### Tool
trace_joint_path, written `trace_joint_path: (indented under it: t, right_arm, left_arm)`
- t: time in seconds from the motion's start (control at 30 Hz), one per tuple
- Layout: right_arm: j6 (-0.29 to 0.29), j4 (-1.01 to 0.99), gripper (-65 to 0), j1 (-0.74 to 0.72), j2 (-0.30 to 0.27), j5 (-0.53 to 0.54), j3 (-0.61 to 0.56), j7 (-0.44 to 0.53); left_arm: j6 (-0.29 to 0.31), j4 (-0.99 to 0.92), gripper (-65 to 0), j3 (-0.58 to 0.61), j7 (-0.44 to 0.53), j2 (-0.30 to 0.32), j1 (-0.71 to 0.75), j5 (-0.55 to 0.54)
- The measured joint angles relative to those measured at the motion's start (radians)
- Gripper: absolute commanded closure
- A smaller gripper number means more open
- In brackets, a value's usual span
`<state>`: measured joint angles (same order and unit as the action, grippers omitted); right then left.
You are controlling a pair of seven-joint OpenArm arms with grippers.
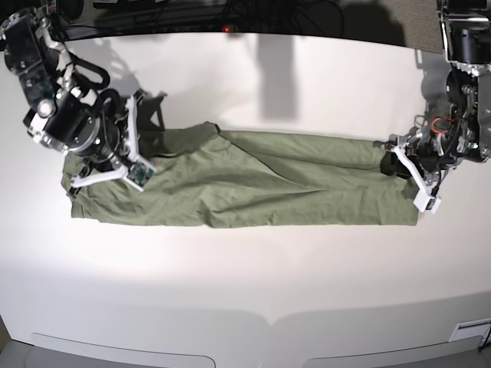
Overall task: Fold the T-shirt properly
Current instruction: 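Grasp the bunched end with the right gripper and pull it outward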
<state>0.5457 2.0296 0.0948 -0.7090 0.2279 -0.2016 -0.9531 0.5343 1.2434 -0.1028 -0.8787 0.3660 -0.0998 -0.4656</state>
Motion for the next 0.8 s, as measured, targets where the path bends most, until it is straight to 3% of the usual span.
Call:
trace_joint_path:
  t: [0.33,0.53,0.8]
  right_arm:
    - [0.004,-0.231,0.0,-0.122,0.003,0.025,0.021,0.113]
    - [0.004,-0.36,0.0,-0.225,0.003,0.066,0.022,0.114]
    - [0.027,-0.448,0.0,-0.25,0.005,0.063,0.022,0.126]
  left_arm:
    - [0.0,0.0,-21.9,0.0,0.0,0.0,0.0,0.0]
    - [0.0,0.0,-21.9,0.0,0.0,0.0,0.0,-0.003]
    - [0.0,0.0,-21.9,0.0,0.0,0.0,0.0,-0.003]
